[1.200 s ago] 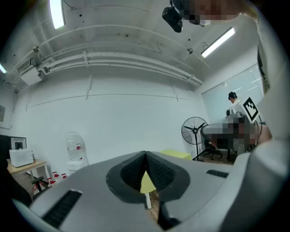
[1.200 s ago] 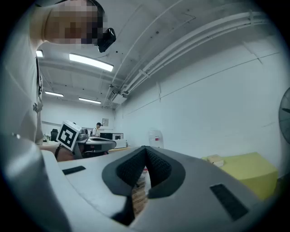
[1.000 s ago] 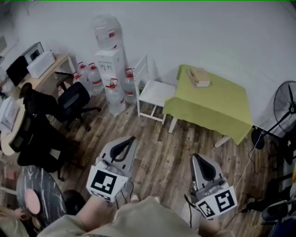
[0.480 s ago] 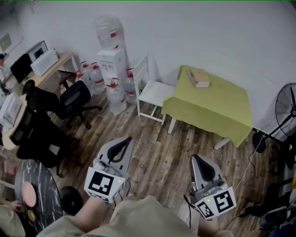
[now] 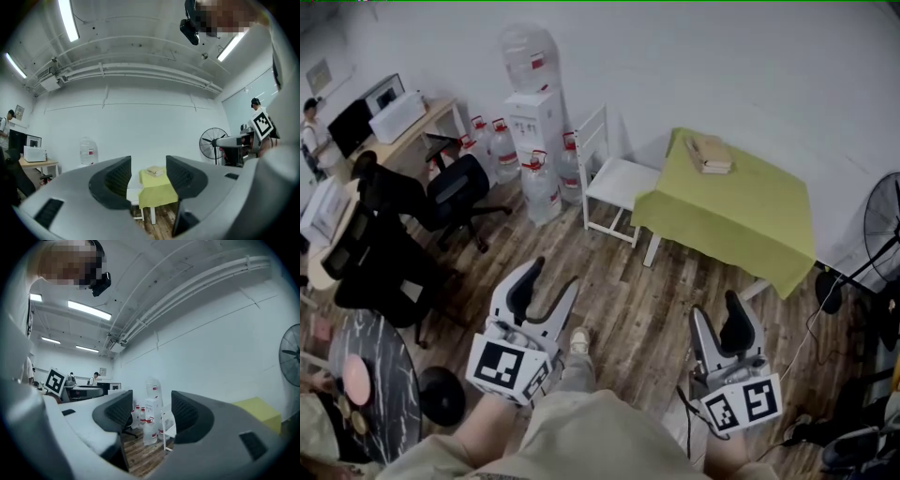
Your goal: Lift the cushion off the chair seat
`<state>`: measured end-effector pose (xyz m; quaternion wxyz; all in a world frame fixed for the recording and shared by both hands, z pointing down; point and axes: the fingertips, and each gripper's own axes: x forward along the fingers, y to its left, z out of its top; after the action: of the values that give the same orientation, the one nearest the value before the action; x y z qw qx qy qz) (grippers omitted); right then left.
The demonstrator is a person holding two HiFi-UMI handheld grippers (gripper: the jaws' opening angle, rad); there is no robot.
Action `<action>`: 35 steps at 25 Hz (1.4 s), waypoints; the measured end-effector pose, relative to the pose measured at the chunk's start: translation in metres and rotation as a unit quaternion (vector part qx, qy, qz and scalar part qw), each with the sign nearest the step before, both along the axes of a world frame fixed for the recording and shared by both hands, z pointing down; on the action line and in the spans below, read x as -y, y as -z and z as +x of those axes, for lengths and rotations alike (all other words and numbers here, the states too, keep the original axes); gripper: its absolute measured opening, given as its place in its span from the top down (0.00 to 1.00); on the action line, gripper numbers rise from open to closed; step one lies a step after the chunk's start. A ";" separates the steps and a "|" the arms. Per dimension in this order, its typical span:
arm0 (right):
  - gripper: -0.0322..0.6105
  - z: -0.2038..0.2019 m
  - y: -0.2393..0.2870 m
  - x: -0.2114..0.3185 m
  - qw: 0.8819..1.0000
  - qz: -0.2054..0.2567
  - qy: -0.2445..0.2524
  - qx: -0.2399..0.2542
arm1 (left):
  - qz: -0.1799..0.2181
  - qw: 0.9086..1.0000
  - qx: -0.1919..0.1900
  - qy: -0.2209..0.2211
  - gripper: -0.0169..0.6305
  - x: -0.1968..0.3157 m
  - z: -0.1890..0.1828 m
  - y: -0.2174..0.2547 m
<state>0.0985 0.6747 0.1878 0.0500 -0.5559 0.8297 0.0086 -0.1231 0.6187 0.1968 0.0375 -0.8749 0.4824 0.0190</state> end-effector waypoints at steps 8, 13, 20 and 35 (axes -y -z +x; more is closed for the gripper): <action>0.55 -0.016 -0.011 0.031 1.000 -0.014 0.017 -0.012 | -0.008 1.000 -0.003 0.002 0.63 0.027 -0.008 -0.013; 0.55 -0.022 -0.014 0.065 1.000 -0.016 0.014 -0.018 | -0.017 1.000 -0.003 0.004 0.63 0.060 -0.018 -0.022; 0.55 -0.033 -0.021 0.138 0.999 -0.030 0.017 -0.017 | -0.026 1.000 0.004 -0.007 0.63 0.132 -0.025 -0.030; 0.55 -0.071 -0.016 0.321 0.998 -0.056 -0.014 -0.018 | -0.044 0.998 0.021 -0.030 0.63 0.321 -0.062 -0.026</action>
<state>0.0271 0.3539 0.2037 0.0036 -0.5692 0.8217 -0.0275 -0.1852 0.2973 0.2229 0.0086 -0.8899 0.4556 -0.0192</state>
